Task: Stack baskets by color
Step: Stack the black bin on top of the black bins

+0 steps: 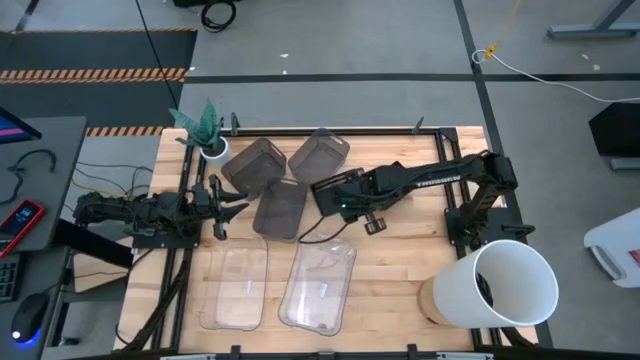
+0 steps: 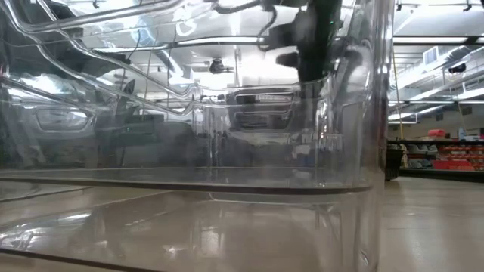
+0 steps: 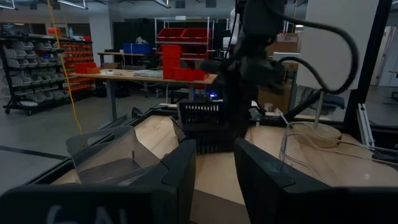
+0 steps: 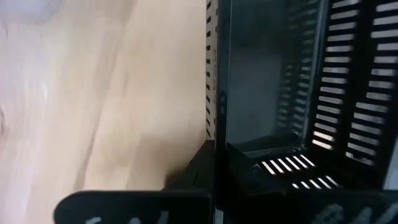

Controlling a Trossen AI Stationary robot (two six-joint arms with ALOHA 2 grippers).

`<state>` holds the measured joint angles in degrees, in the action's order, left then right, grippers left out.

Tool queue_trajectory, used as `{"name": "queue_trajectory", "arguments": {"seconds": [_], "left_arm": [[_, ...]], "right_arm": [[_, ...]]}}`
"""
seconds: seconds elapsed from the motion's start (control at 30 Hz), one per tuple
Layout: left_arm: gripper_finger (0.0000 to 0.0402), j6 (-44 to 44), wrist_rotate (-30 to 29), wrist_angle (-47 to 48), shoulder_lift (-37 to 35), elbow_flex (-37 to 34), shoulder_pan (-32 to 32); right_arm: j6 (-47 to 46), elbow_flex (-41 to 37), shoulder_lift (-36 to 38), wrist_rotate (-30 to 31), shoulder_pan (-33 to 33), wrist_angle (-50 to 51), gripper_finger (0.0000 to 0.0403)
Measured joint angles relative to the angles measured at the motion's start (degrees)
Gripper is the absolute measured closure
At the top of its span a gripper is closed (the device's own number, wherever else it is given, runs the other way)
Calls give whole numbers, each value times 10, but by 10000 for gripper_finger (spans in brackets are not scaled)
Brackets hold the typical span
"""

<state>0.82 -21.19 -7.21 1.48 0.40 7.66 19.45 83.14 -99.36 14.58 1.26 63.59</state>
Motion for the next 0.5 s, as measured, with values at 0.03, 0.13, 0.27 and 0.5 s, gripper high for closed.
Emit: {"name": "queue_trajectory", "arguments": {"seconds": [0.03, 0.13, 0.27, 0.5], "left_arm": [[285, 0, 0, 0, 0, 0, 0], [285, 0, 0, 0, 0, 0, 0], [285, 0, 0, 0, 0, 0, 0], [285, 0, 0, 0, 0, 0, 0]], "right_arm": [[-8, -4, 7, 9, 0, 15, 395], [-28, -20, 36, 25, -1, 59, 395], [-19, -53, 88, 50, 0, 114, 395], [78, -154, 183, 111, -22, 180, 396]]}}
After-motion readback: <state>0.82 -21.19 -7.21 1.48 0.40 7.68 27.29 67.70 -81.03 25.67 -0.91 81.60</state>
